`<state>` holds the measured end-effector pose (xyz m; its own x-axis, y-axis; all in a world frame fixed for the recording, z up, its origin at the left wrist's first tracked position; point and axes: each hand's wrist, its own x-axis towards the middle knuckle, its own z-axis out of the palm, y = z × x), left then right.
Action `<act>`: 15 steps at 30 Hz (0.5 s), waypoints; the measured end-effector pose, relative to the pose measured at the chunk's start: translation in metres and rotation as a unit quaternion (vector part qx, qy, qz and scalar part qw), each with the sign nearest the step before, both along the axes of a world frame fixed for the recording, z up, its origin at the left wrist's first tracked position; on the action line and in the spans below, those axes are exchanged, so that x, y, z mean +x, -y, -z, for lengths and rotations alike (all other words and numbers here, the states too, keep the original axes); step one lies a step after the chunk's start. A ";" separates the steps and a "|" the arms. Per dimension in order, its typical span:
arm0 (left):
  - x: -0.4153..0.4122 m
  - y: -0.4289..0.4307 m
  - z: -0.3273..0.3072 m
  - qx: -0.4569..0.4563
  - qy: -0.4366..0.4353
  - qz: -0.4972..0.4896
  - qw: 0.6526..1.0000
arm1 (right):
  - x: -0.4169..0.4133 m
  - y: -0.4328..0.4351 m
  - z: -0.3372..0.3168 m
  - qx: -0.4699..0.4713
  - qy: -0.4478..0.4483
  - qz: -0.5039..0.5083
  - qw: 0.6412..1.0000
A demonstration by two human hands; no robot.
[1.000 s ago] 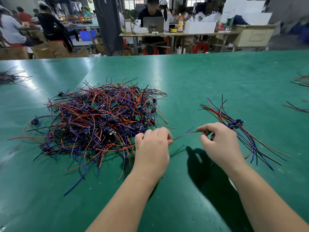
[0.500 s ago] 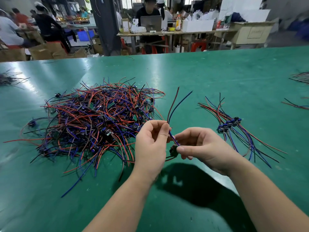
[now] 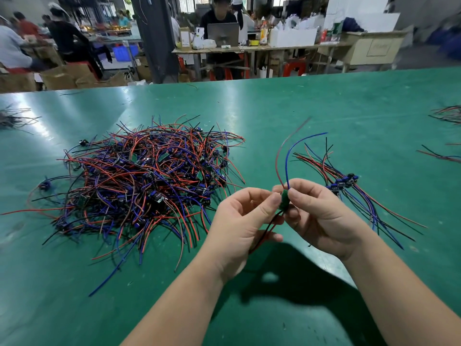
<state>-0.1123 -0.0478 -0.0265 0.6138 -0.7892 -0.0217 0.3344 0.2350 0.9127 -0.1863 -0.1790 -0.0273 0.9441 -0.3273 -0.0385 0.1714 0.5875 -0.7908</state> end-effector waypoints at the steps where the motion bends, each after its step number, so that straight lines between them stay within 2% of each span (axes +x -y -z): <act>1: 0.000 -0.001 -0.002 0.005 -0.014 0.007 1.000 | -0.001 0.001 0.000 0.003 0.006 -0.010 1.000; 5: 0.002 -0.003 -0.009 0.042 -0.087 0.054 0.994 | -0.003 0.004 -0.002 -0.014 0.031 -0.054 0.998; 9: 0.004 -0.005 -0.011 0.090 -0.193 0.139 0.967 | -0.002 0.000 0.000 -0.062 0.022 -0.041 0.997; 11: 0.006 -0.004 -0.008 0.103 -0.183 0.137 0.968 | 0.000 -0.002 -0.002 -0.064 -0.003 -0.021 0.998; 15: 0.006 0.001 0.002 0.117 -0.104 0.073 0.985 | 0.006 -0.002 0.001 -0.094 -0.106 0.047 0.989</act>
<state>-0.1064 -0.0483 -0.0282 0.4573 -0.8271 -0.3269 0.5351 -0.0377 0.8439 -0.1804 -0.1769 -0.0280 0.8863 -0.4338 -0.1623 0.0377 0.4168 -0.9082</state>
